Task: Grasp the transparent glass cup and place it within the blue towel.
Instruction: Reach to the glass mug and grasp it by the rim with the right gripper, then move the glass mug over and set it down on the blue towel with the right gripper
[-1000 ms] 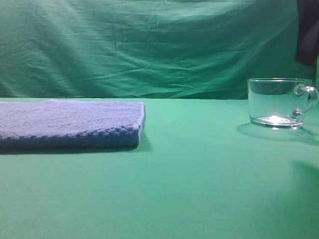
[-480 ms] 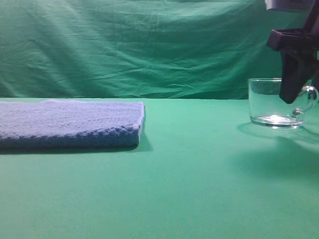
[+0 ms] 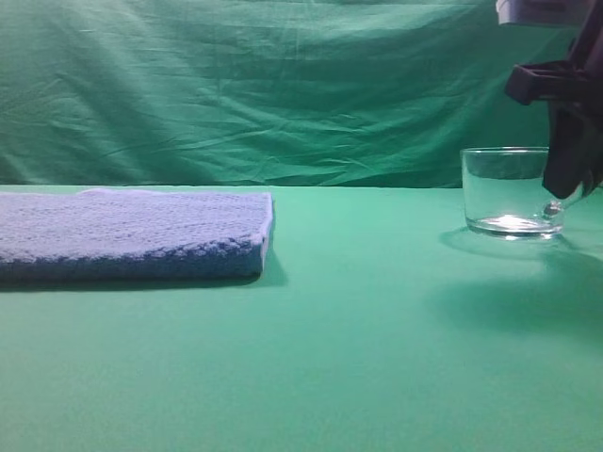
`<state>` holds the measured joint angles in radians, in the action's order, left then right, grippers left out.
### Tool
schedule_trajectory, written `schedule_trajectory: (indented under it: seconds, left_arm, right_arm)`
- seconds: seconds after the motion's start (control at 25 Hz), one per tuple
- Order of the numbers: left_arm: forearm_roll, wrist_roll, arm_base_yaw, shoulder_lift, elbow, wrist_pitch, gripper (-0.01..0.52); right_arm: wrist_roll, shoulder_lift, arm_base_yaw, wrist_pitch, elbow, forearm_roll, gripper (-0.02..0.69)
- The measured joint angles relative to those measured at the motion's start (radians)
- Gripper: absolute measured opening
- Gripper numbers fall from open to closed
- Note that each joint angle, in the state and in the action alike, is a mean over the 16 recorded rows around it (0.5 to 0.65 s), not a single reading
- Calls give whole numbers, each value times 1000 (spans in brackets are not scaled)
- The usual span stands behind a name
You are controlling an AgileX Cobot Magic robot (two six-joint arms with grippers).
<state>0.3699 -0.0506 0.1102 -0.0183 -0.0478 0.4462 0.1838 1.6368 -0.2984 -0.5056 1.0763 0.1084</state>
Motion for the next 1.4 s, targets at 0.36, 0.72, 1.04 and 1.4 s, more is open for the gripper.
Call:
schedule_trajectory:
  seconds: [0.36, 0.72, 1.04, 1.4]
  left_arm:
    - [0, 0, 0, 0, 0, 0, 0]
    - [0, 0, 0, 0, 0, 0, 0]
    - [0, 0, 0, 0, 0, 0, 0]
    - [0, 0, 0, 0, 0, 0, 0]
  right_arm:
    - [29, 55, -193, -57, 280, 23, 102]
    - [61, 299, -406, -134, 607, 28, 102]
    - [109, 561, -510, -178, 832, 29, 102]
    - [139, 689, -549, -164, 924, 30, 200]
